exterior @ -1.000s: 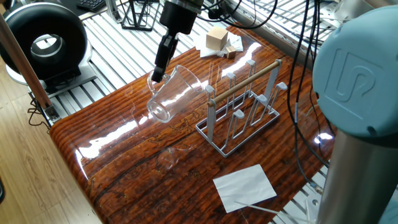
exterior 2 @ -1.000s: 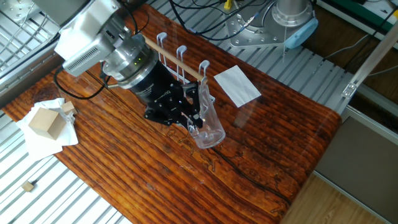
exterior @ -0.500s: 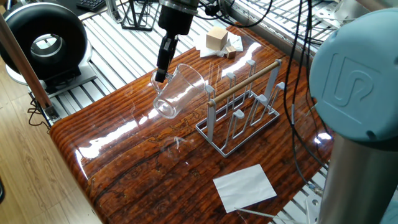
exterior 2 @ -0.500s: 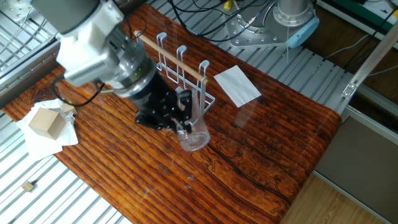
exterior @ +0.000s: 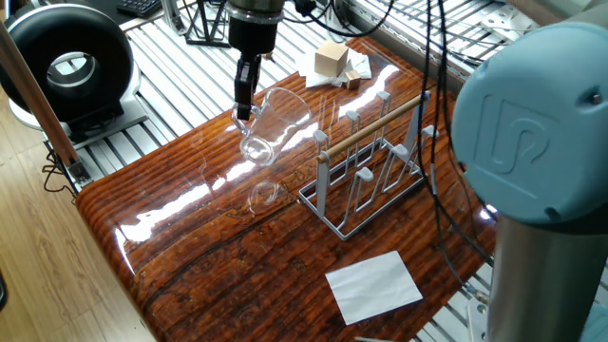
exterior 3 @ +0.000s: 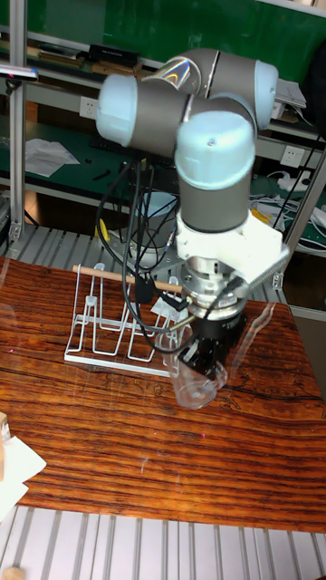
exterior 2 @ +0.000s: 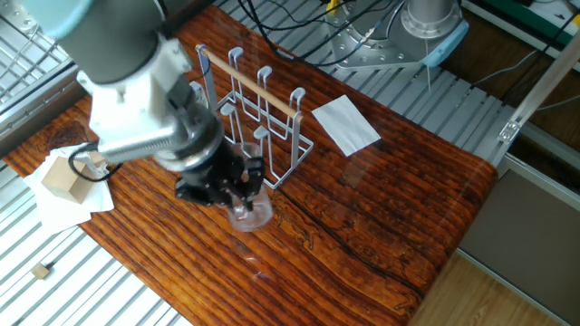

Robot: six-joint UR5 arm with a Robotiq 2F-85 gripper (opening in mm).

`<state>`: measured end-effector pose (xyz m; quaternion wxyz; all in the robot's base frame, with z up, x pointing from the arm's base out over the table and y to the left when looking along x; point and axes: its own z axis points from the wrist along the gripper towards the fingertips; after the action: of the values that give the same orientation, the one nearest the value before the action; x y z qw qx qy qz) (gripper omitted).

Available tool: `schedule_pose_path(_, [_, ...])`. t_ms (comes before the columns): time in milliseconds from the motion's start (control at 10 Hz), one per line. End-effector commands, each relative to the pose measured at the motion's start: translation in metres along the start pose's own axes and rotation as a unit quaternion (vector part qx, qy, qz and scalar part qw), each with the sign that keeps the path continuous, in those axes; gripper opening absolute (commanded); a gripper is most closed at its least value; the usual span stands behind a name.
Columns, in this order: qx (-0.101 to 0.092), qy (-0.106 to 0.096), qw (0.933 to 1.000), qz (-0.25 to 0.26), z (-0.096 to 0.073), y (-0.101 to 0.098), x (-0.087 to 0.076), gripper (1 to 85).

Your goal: Put the cup on the cup rack

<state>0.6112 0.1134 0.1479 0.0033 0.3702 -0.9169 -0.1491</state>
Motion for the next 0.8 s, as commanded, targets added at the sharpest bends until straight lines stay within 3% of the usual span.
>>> schedule_pose_path(0, [0.044, 0.018, 0.9989, -0.003, 0.008, -0.025, -0.006, 1.0])
schedule_pose_path(400, [0.066, 0.016, 0.9977, 0.005, 0.026, -0.041, -0.006, 1.0])
schedule_pose_path(700, [0.093, 0.018, 0.9954, 0.009, 0.049, -0.06, 0.002, 1.0])
